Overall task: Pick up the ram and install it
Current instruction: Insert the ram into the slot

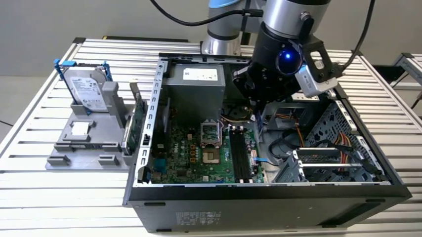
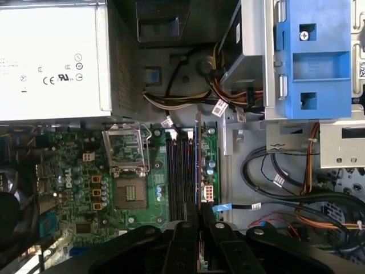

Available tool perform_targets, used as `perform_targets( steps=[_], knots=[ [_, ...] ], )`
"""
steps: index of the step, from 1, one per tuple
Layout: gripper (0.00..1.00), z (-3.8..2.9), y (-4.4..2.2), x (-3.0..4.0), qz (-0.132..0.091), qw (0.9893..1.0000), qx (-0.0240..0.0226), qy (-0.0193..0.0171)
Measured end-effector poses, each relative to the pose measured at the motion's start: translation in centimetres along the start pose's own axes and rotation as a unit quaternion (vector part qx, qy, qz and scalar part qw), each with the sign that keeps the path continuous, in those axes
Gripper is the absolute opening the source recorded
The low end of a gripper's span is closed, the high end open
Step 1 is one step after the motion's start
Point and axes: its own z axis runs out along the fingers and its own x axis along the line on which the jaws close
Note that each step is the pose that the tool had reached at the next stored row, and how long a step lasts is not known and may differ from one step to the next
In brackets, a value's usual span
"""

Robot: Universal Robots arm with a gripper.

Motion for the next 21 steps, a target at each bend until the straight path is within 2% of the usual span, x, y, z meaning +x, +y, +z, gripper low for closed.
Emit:
perform_targets(
  steps=[7,14,21],
  knots=[
    [0.0,0.61,-0.43,-0.02,-0.002,1.0,-0.002,0.0001],
    [0.0,1.12,-0.99,-0.05,-0.008,1.0,-0.0023,0.0006],
    [0.0,1.9,-1.42,-0.07,-0.009,1.0,-0.0023,0.0013]
  ],
)
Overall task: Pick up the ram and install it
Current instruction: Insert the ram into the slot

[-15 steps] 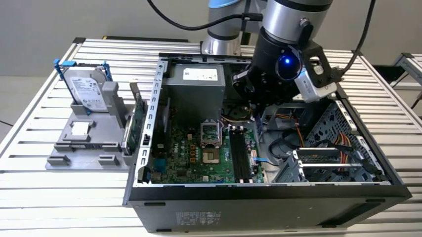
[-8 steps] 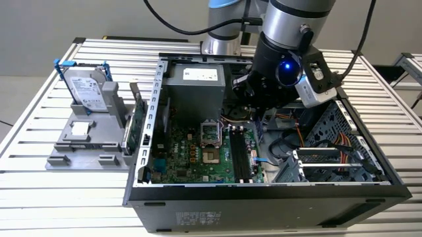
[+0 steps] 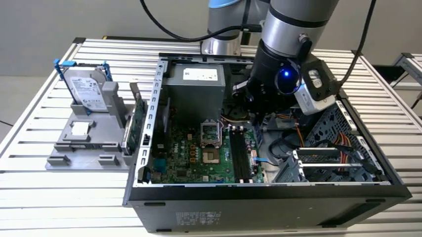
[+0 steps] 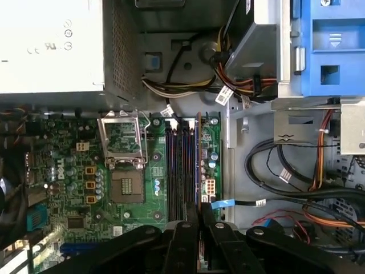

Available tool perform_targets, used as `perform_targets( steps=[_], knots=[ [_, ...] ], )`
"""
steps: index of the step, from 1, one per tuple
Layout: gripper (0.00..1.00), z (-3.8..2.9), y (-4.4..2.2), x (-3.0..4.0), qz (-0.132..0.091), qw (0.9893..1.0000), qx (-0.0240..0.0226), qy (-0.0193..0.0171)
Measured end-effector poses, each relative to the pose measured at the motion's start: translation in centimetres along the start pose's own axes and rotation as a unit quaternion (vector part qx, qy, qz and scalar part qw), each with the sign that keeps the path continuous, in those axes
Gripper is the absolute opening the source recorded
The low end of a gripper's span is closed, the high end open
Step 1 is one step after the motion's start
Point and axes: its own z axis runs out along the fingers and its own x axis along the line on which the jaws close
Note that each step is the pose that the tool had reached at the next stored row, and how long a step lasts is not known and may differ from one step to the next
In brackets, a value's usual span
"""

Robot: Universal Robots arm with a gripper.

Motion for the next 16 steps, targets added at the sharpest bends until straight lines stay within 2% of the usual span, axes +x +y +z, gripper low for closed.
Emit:
perform_targets(
  steps=[4,10,16],
  knots=[
    [0.0,0.29,-0.08,0.0,0.0,1.0,0.0,0.0004],
    [0.0,0.36,-0.1,-0.01,0.0,1.0,-0.0002,0.0006],
    [0.0,0.93,-0.2,-0.01,0.0,1.0,0.0,0.0007]
  ],
)
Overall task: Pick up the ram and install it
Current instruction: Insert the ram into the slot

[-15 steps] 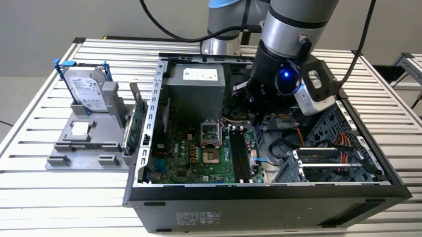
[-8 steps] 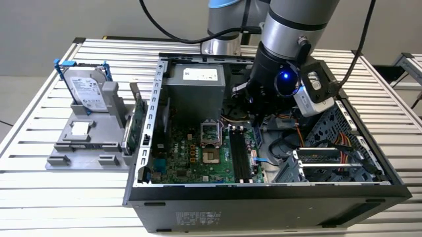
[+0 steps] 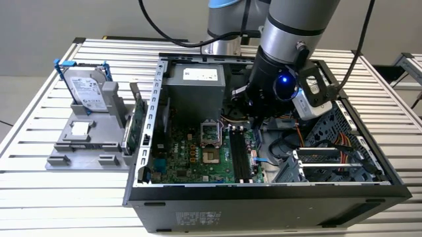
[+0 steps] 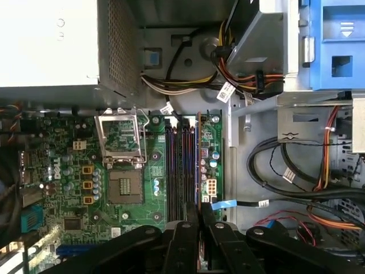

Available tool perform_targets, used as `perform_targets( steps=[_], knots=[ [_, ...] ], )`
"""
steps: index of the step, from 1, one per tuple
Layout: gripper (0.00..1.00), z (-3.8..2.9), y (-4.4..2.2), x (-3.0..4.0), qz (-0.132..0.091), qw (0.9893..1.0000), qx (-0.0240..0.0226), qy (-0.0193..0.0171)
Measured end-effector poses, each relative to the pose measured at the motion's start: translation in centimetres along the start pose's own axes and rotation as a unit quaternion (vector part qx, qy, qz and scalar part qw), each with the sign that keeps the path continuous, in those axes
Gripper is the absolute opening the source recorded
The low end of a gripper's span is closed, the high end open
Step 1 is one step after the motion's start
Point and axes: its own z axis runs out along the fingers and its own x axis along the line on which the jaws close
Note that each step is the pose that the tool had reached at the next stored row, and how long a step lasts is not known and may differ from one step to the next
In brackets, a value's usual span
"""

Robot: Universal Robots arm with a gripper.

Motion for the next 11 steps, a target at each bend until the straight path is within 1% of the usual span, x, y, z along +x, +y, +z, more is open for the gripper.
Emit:
perform_targets(
  steps=[11],
  knots=[
    [0.0,1.39,-0.09,-0.01,0.0,1.0,0.0001,0.0]
  ],
)
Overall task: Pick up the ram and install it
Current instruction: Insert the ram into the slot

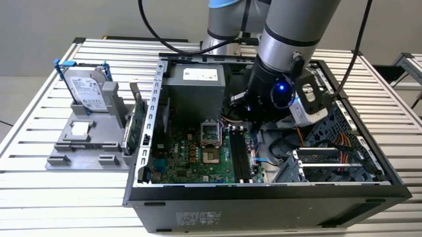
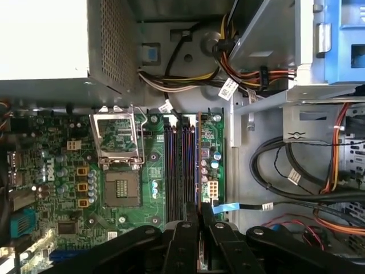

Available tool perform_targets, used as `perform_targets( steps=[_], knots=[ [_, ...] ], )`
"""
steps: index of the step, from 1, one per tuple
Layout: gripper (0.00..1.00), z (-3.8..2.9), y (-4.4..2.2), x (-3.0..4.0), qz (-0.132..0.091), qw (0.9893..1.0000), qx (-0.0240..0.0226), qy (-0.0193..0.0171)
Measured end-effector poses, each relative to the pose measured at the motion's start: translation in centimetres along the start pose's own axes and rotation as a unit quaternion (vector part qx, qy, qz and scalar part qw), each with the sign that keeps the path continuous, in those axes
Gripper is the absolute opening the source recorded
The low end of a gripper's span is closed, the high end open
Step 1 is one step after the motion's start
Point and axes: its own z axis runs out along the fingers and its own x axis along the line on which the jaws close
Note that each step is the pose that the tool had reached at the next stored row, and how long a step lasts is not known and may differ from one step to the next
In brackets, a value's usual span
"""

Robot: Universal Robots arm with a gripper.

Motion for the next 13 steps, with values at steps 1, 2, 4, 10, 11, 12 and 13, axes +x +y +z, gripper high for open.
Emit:
perform_targets(
  steps=[1,2,4,10,11,12,13],
  knots=[
    [0.0,0.14,0.0,0.0,0.0,1.0,0.0002,0.0],
    [0.0,0.25,0.0,0.0,0.0,1.0,0.0003,0.0],
    [0.0,0.47,-0.02,0.0,0.0,1.0,0.0004,0.0],
    [0.0,1.09,-0.03,-0.03,0.0,1.0,0.0004,0.0],
    [0.0,1.17,-0.04,-0.03,0.0,1.0,0.0005,0.0],
    [0.0,1.25,-0.04,-0.03,0.0,1.0,0.0005,0.0],
    [0.0,1.34,-0.04,-0.05,0.0,1.0,0.0005,0.0]
  ],
)
